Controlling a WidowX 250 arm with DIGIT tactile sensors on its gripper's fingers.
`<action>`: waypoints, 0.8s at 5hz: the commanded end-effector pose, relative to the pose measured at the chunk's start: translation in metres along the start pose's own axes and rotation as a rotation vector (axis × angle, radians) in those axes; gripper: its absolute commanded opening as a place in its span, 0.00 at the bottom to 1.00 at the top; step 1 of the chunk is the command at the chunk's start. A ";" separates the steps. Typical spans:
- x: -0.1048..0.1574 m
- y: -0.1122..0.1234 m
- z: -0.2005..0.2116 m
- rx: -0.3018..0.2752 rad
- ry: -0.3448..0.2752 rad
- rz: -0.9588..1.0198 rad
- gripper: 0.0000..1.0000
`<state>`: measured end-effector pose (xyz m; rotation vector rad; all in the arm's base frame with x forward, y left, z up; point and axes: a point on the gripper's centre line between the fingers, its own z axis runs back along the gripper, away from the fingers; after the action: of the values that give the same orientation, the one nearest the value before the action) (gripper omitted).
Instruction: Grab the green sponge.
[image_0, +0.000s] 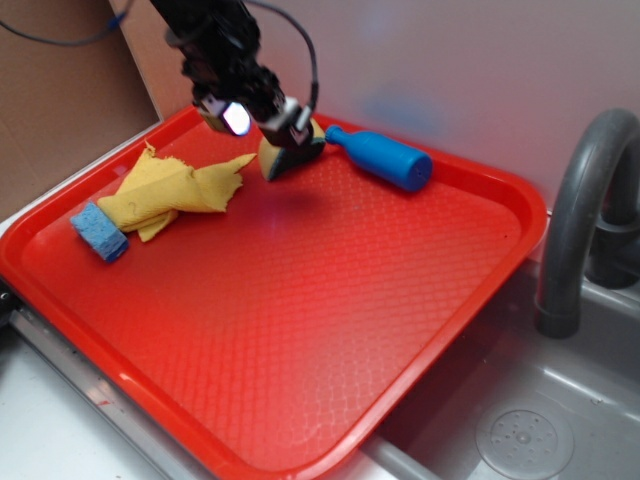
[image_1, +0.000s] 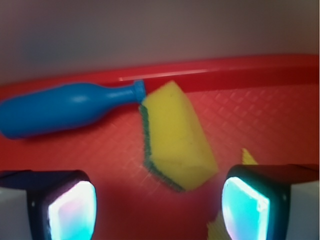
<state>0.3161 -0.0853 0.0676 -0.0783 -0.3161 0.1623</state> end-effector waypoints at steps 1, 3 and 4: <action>0.026 -0.001 -0.024 0.011 -0.013 -0.053 0.00; 0.016 -0.008 -0.020 -0.028 0.008 -0.125 0.00; 0.012 -0.013 0.012 -0.019 0.040 -0.133 0.00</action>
<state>0.3113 -0.0917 0.0597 -0.0501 -0.1886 0.0388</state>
